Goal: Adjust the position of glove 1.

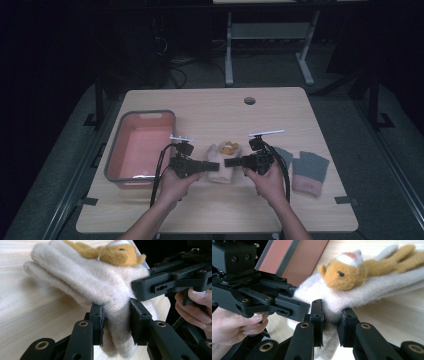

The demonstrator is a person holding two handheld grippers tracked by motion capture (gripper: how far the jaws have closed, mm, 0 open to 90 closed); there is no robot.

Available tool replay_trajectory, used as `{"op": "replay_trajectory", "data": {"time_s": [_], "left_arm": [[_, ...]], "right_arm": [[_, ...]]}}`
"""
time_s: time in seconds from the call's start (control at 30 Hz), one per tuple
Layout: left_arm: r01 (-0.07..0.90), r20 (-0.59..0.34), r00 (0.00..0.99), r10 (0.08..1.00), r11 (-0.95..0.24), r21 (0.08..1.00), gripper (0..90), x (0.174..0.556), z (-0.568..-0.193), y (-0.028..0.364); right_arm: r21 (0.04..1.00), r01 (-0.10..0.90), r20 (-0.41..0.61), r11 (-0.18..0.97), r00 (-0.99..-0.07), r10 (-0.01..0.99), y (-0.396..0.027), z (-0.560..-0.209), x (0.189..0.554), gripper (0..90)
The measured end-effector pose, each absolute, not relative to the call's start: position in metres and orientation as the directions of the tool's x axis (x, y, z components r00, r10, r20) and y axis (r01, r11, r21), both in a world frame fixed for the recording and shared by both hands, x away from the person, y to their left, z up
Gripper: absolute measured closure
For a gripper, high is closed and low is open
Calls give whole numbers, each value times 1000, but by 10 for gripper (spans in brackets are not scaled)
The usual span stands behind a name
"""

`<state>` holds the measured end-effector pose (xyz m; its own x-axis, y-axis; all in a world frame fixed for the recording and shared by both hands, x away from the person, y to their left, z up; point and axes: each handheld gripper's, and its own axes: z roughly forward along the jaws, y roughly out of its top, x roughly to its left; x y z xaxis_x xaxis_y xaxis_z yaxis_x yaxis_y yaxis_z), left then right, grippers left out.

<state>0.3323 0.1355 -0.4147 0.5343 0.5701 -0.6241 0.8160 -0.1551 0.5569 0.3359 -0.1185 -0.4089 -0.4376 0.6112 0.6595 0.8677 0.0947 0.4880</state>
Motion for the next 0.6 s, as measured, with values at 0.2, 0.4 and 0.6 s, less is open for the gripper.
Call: {"op": "replay_trajectory", "data": {"time_s": [0.2, 0.4, 0.6], "left_arm": [[809, -618, 545, 566, -160, 566, 670, 337, -403, 138], [790, -604, 570, 557, -168, 590, 670, 343, -384, 139], [782, -608, 575, 547, -150, 605, 670, 348, -371, 147]], "right_arm": [[499, 861, 658, 92, -447, 606, -117, -401, 340, 765], [516, 853, 659, 77, -453, 600, -118, -383, 343, 765], [534, 842, 656, 79, -471, 590, -113, -367, 349, 765]]}}
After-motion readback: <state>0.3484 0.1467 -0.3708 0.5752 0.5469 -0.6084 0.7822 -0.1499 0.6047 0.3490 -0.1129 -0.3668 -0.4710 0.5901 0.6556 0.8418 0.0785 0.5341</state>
